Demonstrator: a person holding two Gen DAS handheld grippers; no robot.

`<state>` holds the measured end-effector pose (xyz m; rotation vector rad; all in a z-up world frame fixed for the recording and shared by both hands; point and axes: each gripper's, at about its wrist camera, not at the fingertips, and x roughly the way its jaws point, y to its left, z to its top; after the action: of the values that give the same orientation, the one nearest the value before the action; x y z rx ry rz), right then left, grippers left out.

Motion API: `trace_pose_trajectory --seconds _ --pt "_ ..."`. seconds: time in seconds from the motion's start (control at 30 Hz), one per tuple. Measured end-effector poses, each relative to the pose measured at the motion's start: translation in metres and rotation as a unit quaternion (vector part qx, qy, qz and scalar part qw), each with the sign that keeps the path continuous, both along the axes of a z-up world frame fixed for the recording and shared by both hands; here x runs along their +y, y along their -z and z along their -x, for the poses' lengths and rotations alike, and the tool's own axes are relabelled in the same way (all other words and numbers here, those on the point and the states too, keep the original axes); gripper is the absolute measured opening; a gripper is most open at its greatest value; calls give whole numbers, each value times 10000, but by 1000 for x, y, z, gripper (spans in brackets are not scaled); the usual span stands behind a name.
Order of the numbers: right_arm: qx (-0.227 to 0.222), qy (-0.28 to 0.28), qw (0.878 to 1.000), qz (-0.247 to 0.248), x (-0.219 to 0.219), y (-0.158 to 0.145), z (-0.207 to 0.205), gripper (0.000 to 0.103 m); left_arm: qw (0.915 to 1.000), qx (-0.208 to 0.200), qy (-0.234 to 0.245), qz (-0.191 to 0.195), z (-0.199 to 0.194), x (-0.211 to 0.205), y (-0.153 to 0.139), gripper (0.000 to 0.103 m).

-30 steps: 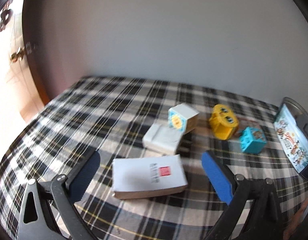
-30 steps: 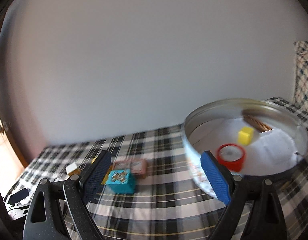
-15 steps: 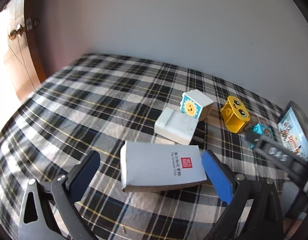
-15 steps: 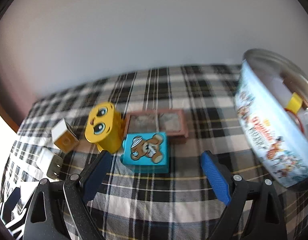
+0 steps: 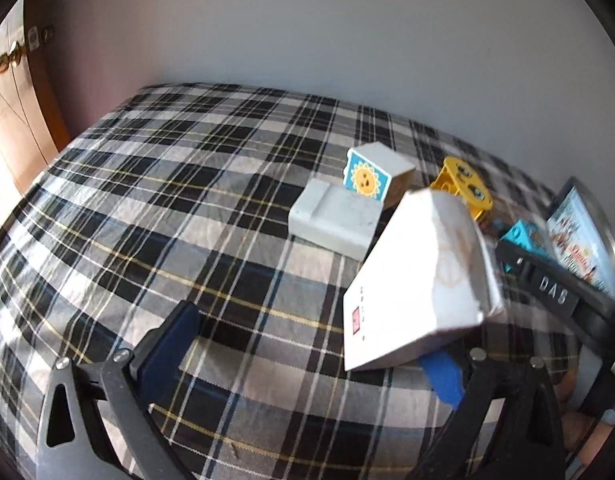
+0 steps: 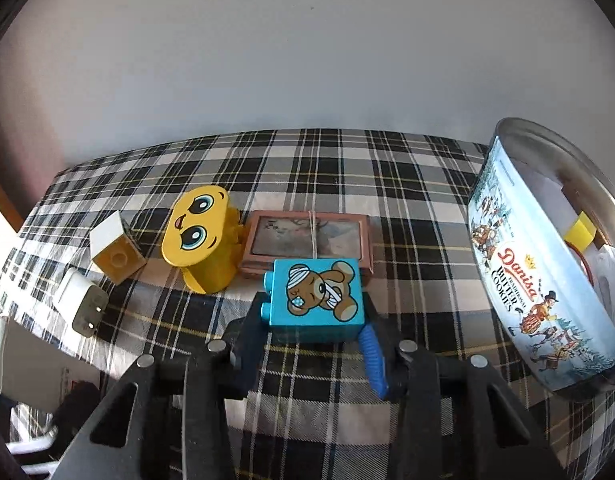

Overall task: Organize rigid objects
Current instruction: 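Grasp the white cardboard box with the left tool while the right tool grasps the teal bear block, then carry the box and teal block over the tin and open both tools to drop them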

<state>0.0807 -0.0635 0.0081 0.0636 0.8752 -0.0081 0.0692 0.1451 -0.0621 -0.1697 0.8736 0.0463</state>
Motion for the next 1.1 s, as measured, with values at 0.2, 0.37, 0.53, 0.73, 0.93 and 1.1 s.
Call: trace_pose_trajectory --seconds 0.2,0.37,0.53,0.73,0.93,1.1 --pt "-29 -63 9998 -209 -19 -1 7 45 9994 -190 130 250 0 4 -3 67" --pt "-88 -46 9996 -278 -28 2 16 45 9979 -236 368 473 -2 3 -4 24" --pt "-262 -54 9990 -367 -39 -4 29 45 9970 -421 465 446 3 -2 -10 24" --pt "-747 -433 9921 -912 -56 -27 52 45 9898 -1358 403 127 19 -8 -34 24" --pt "-1373 -1106 9788 -1038 -67 -48 85 45 9856 -1619 476 132 24 -13 -41 24" --pt "-1911 -1638 9659 -610 -81 -59 130 45 9787 -1988 515 58 33 -18 -49 24"
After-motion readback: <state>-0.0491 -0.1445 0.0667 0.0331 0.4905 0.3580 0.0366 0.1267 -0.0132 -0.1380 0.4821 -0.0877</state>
